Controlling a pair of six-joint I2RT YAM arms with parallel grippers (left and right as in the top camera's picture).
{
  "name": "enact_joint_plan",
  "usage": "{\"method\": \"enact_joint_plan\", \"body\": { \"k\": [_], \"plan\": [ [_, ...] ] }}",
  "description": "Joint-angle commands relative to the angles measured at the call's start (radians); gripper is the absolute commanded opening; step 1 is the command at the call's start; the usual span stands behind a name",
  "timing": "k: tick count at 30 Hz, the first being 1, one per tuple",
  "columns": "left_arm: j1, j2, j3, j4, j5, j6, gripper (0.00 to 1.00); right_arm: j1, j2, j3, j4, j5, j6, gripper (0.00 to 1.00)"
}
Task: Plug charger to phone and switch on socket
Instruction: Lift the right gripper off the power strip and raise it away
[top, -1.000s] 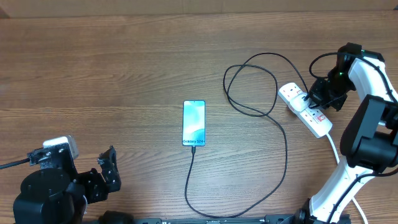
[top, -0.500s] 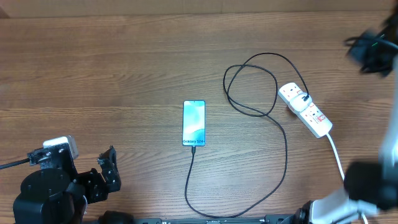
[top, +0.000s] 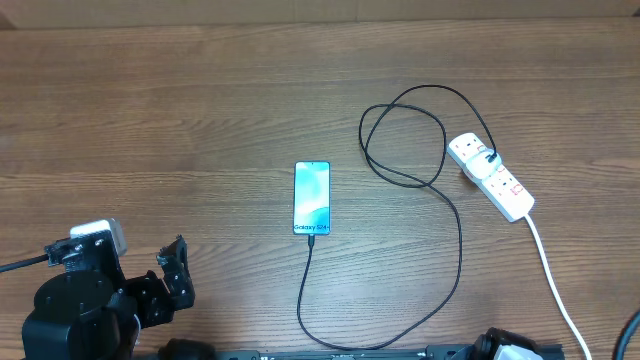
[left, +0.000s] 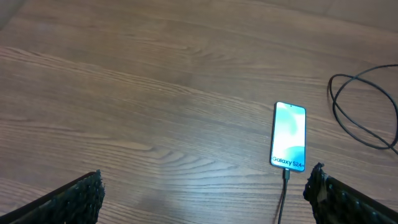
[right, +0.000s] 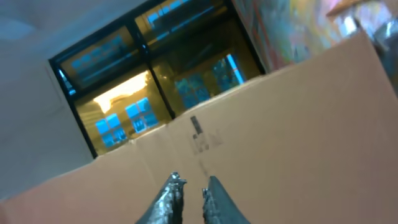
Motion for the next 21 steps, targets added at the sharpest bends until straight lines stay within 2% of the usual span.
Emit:
{"method": "enact_joint_plan", "body": {
  "k": [1,6,10,15,21],
  "plan": [
    [0.000,-0.008,-0.002,0.000,-0.014,-0.010,1.00,-0.001,0.008,-0.024,-0.044,-0.013,0.013,0.14],
    [0.000,-0.008,-0.002,0.000,-0.014,-0.010,0.99,0.044,-0.002,-0.025,-0.117,-0.013,0.013,0.15],
    [0.002,-0.016,-0.002,-0.001,-0.013,-0.010,1.00,0.137,-0.006,-0.078,-0.157,-0.013,0.013,0.14],
    [0.052,-0.049,-0.003,-0.003,-0.014,-0.010,1.00,0.229,-0.039,-0.216,-0.108,-0.012,0.009,0.15],
    [0.182,-0.170,-0.003,-0.003,-0.014,-0.010,0.99,0.235,-0.113,-0.420,-0.008,-0.008,0.009,0.16]
  ]
}}
